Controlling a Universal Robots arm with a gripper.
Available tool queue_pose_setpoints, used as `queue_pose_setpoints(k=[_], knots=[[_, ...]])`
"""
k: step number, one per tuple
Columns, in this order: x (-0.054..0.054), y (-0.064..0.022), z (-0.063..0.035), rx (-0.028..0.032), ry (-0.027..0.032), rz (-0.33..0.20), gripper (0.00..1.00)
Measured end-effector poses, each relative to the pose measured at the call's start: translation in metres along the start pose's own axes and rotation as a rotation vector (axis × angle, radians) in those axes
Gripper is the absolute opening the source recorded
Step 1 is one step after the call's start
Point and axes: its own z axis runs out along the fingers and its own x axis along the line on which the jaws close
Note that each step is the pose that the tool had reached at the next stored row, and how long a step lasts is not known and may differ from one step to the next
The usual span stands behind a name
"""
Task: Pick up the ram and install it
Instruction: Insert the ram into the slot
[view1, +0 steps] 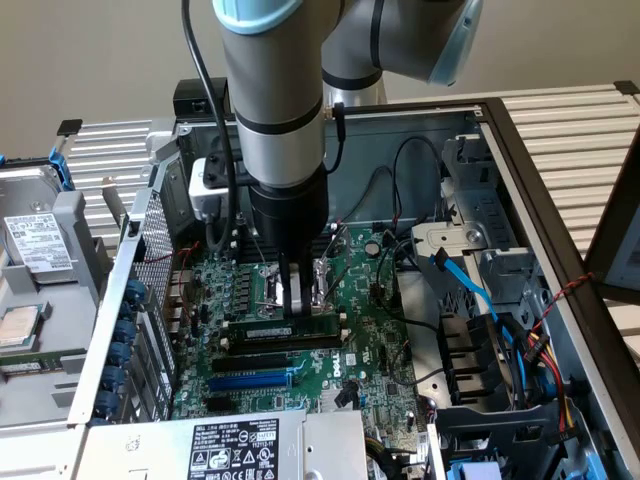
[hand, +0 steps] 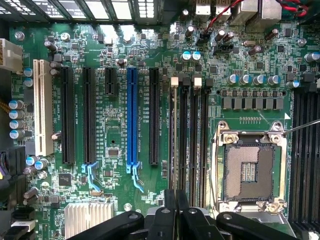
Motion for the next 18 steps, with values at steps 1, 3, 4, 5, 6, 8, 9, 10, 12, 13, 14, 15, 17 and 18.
queue_pose_setpoints(k=[1, 3, 4, 5, 6, 8, 9, 10, 12, 13, 14, 15, 17, 18], knots=[[0.0001, -0.0001, 0.0, -0.0007, 0.0, 0.0, 0.12], [0.0003, -0.0002, -0.0001, -0.0041, 0.0003, 0.0, 0.12], [0.0005, -0.0002, 0.0, -0.0048, -0.0002, 0.0, 0.12], [0.0007, -0.0002, 0.0, -0.0052, -0.0006, 0.0, 0.12], [0.001, -0.0003, 0.0, -0.0053, -0.0011, 0.0, 0.12], [0.0013, -0.0005, -0.0001, -0.0066, -0.0023, 0.0, 0.12], [0.0013, -0.0005, -0.0001, -0.0074, -0.0037, 0.0, 0.12], [0.0014, -0.0005, -0.0006, -0.0083, -0.0064, 0.001, 0.12], [0.0015, -0.0006, -0.0018, -0.0099, -0.0098, 0.001, 0.12], [0.0017, -0.0006, -0.0018, -0.0099, -0.0108, 0.001, 0.12], [0.0018, -0.0007, -0.0018, -0.01, -0.011, 0.001, 0.12], [0.0018, -0.0007, -0.0018, -0.01, -0.0113, 0.001, 0.12], [0.002, -0.0008, -0.0019, -0.0103, -0.0129, 0.003, 0.12], [0.002, -0.0007, -0.0019, -0.0102, -0.0153, 0.006, 0.12]])
